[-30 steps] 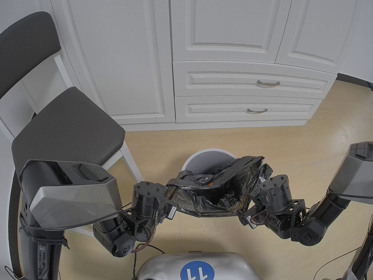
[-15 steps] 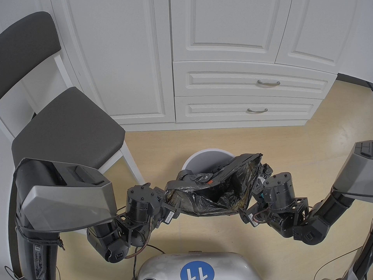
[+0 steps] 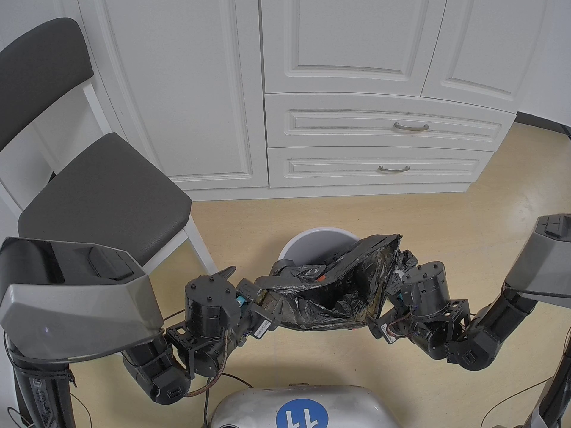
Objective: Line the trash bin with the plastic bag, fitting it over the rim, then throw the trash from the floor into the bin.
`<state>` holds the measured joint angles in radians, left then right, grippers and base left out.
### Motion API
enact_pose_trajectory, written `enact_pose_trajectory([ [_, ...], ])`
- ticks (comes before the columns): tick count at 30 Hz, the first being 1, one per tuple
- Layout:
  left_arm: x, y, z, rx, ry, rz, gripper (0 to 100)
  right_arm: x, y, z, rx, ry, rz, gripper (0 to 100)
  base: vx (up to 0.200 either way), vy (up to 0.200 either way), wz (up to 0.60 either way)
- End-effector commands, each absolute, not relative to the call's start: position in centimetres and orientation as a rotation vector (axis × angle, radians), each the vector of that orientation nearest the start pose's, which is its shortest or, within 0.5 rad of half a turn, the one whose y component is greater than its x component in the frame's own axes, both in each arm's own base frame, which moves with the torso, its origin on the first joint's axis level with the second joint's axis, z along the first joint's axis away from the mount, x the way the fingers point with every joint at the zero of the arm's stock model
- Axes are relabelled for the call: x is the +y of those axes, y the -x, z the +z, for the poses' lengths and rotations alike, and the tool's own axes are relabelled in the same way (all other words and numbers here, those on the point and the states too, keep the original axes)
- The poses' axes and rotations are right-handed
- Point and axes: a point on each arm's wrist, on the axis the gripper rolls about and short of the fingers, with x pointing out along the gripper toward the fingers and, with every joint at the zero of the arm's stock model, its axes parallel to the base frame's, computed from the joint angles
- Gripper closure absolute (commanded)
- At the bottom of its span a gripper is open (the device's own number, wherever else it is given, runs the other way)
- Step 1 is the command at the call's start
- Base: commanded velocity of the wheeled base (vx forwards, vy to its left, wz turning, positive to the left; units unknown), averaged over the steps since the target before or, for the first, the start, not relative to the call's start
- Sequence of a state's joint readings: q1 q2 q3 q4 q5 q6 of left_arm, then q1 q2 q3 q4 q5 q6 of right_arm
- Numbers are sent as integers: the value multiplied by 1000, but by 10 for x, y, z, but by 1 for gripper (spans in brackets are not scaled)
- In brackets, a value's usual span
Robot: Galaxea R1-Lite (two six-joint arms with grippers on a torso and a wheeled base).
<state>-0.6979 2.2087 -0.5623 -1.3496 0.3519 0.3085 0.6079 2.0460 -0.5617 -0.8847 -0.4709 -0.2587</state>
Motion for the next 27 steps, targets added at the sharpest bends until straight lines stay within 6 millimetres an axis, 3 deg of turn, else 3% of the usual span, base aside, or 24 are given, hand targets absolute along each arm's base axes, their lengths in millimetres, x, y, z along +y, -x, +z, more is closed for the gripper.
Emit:
enact_pose_trajectory([
  [1,-224,-276,53,91,-539,-393,0,166,-266,38,510,572,187,0,0,0,0],
  [8,-263,-297,68,76,-687,-448,0,149,-272,49,491,578,137,0,0,0,0],
  [15,-304,-305,53,115,-729,-517,0,131,-270,56,457,640,98,0,0,0,0],
  [27,-325,-304,21,158,-767,-557,0,122,-272,57,442,667,80,0,0,0,0],
])
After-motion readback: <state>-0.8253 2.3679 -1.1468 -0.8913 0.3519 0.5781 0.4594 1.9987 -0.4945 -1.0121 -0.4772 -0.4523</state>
